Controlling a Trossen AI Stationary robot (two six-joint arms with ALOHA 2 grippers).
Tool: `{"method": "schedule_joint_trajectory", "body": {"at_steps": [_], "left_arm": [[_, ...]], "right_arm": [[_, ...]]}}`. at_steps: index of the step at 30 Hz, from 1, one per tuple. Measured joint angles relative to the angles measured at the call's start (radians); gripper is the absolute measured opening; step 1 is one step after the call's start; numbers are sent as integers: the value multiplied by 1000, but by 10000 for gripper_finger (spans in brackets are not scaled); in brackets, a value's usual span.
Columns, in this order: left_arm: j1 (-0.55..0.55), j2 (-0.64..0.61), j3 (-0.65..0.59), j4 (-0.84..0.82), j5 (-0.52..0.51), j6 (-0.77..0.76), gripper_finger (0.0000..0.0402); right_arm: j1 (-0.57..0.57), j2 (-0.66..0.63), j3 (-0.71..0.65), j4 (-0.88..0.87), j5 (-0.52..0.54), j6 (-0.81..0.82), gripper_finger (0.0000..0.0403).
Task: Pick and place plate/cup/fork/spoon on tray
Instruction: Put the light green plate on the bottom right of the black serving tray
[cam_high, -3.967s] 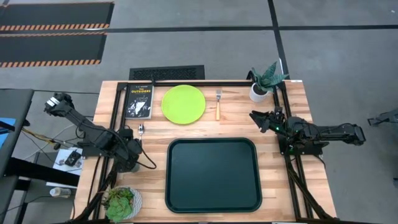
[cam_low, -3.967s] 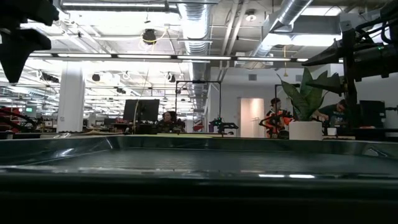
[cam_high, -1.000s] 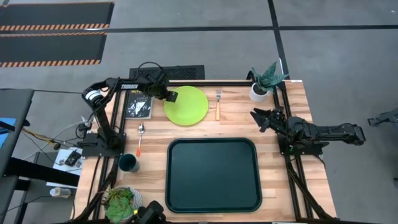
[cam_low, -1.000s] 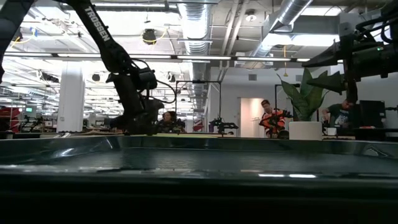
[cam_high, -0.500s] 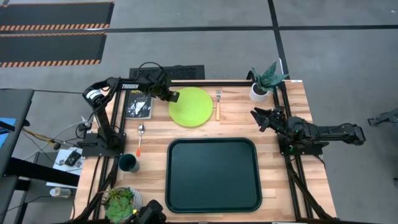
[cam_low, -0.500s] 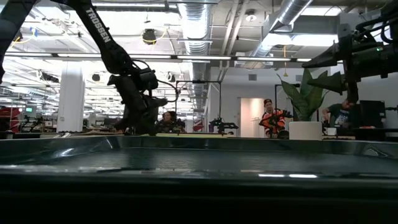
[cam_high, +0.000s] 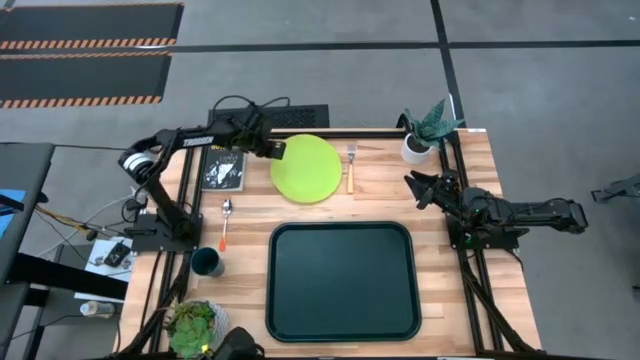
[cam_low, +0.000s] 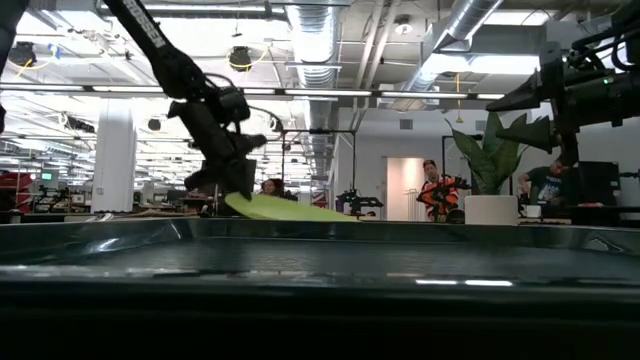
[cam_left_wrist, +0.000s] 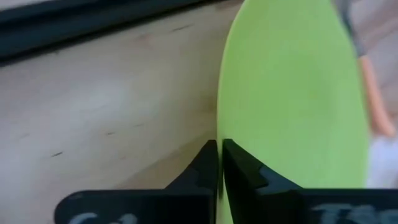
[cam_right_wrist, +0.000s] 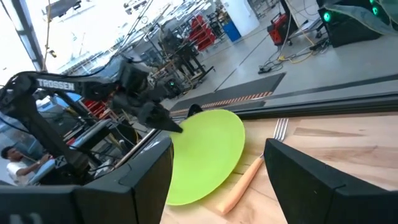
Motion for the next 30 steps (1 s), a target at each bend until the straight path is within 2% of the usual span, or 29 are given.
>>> {"method": "schedule_joint_trajectory", "body": {"at_steps": [12, 18, 21, 30], "left_arm": [[-135, -216, 1, -8, 50, -42, 2], [-188, -289, 3, 14, 46, -87, 1], [-225, -318, 3, 45, 76, -126, 1], [-465, -304, 3, 91, 99, -196, 0]], "right_arm": [[0, 0, 0, -6, 0, -2, 276], [0, 0, 0, -11, 0, -2, 276], [0, 0, 0, -11, 0, -2, 276], [0, 0, 0, -11, 0, 1, 276]]}}
